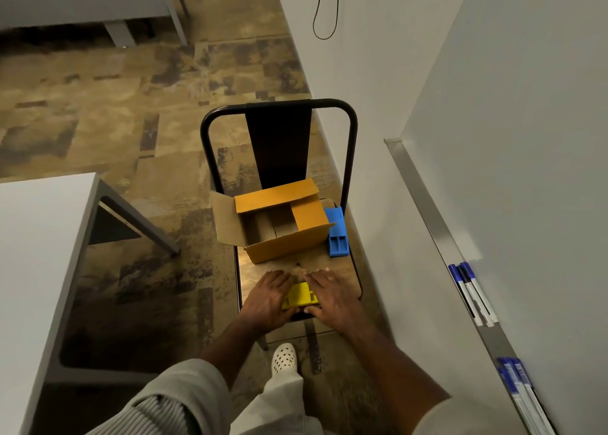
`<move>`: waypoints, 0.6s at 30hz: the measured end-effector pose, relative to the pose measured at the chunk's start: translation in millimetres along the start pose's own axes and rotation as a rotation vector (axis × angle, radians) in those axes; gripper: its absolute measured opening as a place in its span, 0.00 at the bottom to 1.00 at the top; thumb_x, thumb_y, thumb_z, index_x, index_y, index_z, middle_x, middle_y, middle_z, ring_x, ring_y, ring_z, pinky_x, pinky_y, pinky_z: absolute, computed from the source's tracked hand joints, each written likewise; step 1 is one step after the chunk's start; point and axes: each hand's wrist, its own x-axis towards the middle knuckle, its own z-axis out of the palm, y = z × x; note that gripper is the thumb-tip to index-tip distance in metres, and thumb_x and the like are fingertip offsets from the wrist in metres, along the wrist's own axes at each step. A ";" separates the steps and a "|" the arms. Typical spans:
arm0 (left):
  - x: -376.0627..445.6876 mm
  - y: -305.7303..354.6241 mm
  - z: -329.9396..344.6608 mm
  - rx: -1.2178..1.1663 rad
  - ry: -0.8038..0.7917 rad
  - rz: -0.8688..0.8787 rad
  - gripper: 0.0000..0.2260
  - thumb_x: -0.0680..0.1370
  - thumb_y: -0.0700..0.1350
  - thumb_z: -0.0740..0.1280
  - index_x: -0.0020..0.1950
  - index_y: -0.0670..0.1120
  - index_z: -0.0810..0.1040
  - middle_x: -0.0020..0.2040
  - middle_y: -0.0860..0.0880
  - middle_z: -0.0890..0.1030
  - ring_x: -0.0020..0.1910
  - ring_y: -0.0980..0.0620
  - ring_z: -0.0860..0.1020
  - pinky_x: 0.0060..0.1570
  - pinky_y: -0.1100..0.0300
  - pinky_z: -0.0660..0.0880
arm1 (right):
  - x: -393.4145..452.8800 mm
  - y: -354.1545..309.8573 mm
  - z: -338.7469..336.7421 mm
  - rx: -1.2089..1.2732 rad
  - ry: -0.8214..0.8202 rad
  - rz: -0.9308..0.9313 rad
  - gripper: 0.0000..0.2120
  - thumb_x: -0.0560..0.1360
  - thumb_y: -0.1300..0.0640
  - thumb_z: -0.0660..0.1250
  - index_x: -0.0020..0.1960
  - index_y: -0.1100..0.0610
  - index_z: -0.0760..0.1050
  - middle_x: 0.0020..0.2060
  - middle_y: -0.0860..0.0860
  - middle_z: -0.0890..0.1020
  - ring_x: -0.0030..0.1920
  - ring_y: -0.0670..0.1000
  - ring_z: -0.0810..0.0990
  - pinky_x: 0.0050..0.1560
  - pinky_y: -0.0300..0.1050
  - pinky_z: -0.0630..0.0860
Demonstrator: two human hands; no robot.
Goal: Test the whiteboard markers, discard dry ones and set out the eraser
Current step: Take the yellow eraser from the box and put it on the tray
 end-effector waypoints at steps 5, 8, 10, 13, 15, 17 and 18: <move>1.4 -4.9 -1.1 -0.017 -0.043 -0.028 0.31 0.71 0.60 0.72 0.71 0.49 0.73 0.62 0.48 0.80 0.58 0.47 0.77 0.58 0.53 0.74 | 5.4 -3.2 1.7 0.007 -0.053 0.027 0.32 0.78 0.50 0.69 0.78 0.55 0.62 0.75 0.53 0.68 0.74 0.55 0.65 0.75 0.51 0.62; 0.2 -2.8 -4.9 -0.027 -0.074 -0.051 0.30 0.73 0.57 0.72 0.72 0.49 0.71 0.65 0.48 0.78 0.59 0.47 0.76 0.56 0.53 0.74 | 7.4 -3.8 2.3 0.027 -0.067 0.041 0.30 0.79 0.51 0.68 0.77 0.54 0.62 0.74 0.52 0.69 0.73 0.54 0.66 0.72 0.50 0.65; 0.5 -2.8 -6.2 -0.037 -0.061 -0.048 0.30 0.73 0.57 0.72 0.72 0.48 0.72 0.64 0.48 0.77 0.58 0.47 0.76 0.54 0.54 0.75 | 7.5 -3.6 0.9 0.031 -0.062 0.042 0.30 0.79 0.51 0.68 0.77 0.54 0.62 0.73 0.52 0.69 0.72 0.54 0.67 0.70 0.51 0.67; 2.8 -4.8 -8.0 -0.055 -0.005 -0.001 0.29 0.72 0.60 0.70 0.70 0.48 0.74 0.62 0.48 0.79 0.56 0.47 0.78 0.48 0.54 0.76 | 5.1 -2.9 -3.2 0.044 -0.016 0.049 0.29 0.78 0.51 0.69 0.76 0.54 0.64 0.72 0.52 0.71 0.71 0.54 0.69 0.69 0.50 0.69; 6.3 -3.2 -13.5 -0.049 0.023 0.036 0.31 0.72 0.64 0.69 0.69 0.47 0.74 0.63 0.48 0.79 0.57 0.47 0.77 0.49 0.54 0.77 | 0.9 -1.2 -7.9 0.049 0.030 0.061 0.29 0.77 0.51 0.70 0.75 0.54 0.66 0.71 0.52 0.73 0.70 0.54 0.70 0.69 0.50 0.70; 12.2 4.4 -22.4 -0.034 0.036 0.067 0.33 0.72 0.66 0.66 0.71 0.48 0.73 0.66 0.46 0.78 0.60 0.46 0.77 0.53 0.52 0.77 | -5.6 2.9 -15.0 0.052 0.071 0.075 0.28 0.76 0.50 0.71 0.74 0.54 0.67 0.69 0.52 0.74 0.68 0.54 0.71 0.67 0.50 0.72; 15.9 10.2 -27.0 -0.025 0.038 0.085 0.32 0.72 0.65 0.66 0.71 0.47 0.73 0.66 0.45 0.78 0.62 0.45 0.77 0.56 0.51 0.77 | -10.1 6.3 -19.1 0.058 0.093 0.085 0.28 0.76 0.50 0.71 0.73 0.54 0.68 0.68 0.52 0.74 0.68 0.54 0.71 0.66 0.50 0.72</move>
